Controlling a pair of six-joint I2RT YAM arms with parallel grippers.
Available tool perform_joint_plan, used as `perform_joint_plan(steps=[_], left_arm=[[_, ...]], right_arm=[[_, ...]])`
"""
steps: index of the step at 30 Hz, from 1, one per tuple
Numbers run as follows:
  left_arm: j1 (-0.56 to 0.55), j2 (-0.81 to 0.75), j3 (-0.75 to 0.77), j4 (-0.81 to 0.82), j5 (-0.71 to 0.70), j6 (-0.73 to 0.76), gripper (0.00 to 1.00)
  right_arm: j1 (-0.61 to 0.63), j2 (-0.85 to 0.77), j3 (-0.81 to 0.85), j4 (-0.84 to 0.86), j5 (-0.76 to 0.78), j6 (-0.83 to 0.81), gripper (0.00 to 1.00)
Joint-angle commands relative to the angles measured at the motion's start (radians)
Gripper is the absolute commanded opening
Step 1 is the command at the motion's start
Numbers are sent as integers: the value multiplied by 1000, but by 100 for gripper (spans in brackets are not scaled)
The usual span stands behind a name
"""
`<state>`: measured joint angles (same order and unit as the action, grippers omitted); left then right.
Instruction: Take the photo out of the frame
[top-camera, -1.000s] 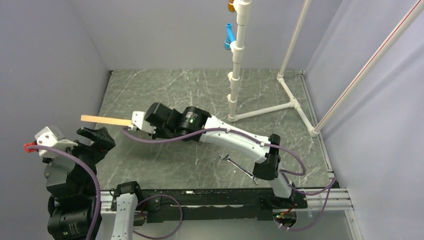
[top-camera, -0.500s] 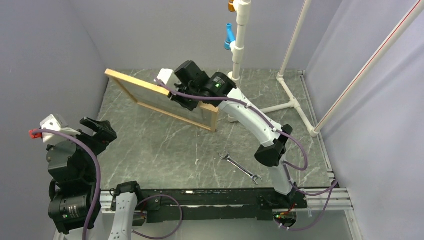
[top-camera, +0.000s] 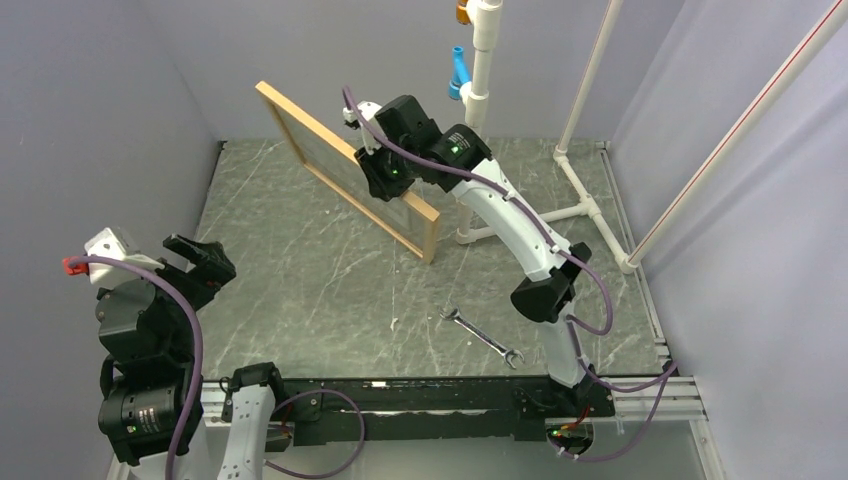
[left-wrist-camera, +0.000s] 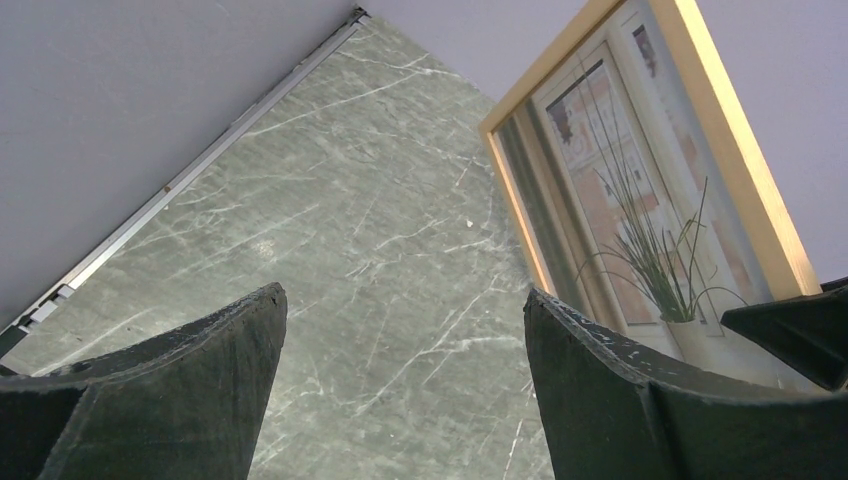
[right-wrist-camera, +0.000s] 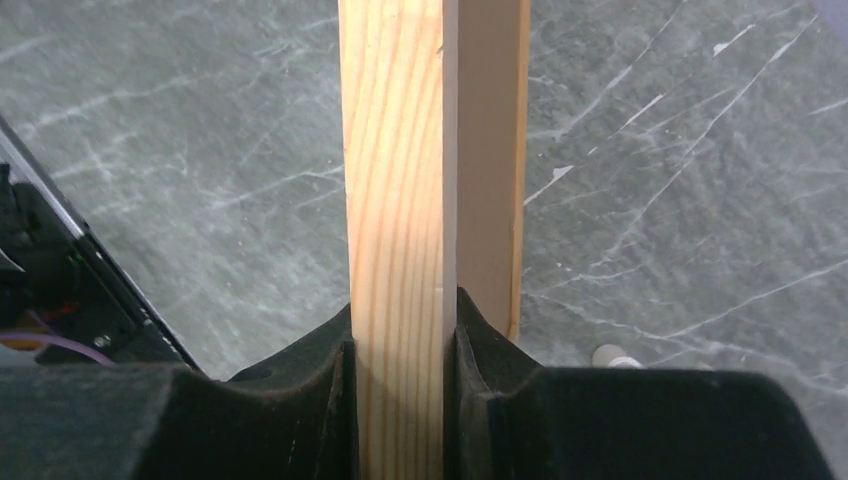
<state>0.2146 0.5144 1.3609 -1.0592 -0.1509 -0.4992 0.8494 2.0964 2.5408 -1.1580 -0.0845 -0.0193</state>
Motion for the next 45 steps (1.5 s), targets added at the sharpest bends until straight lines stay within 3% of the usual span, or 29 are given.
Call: perform_joint_plan(steps=[1, 15, 24, 30, 36, 41, 45], left_arm=[[-1, -9, -7, 30, 18, -7, 90], [0, -26, 4, 12, 31, -27, 90], [0, -27, 6, 4, 23, -15, 90], [-1, -14, -52, 57, 45, -7, 90], [0, 73, -57, 127, 111, 5, 90], [0, 182, -54, 216, 214, -8, 90], [0, 294, -21, 274, 301, -21, 90]], right_arm=[[6, 9, 50, 192, -153, 263, 0], [-7, -24, 29, 328, -183, 458, 0], [-33, -178, -422, 599, -138, 707, 0], [-76, -306, -824, 961, -94, 878, 0], [-98, -335, -1079, 1260, -90, 971, 0], [-114, -305, -1218, 1470, -55, 1050, 0], [-114, -223, -1239, 1567, -43, 1097, 0]])
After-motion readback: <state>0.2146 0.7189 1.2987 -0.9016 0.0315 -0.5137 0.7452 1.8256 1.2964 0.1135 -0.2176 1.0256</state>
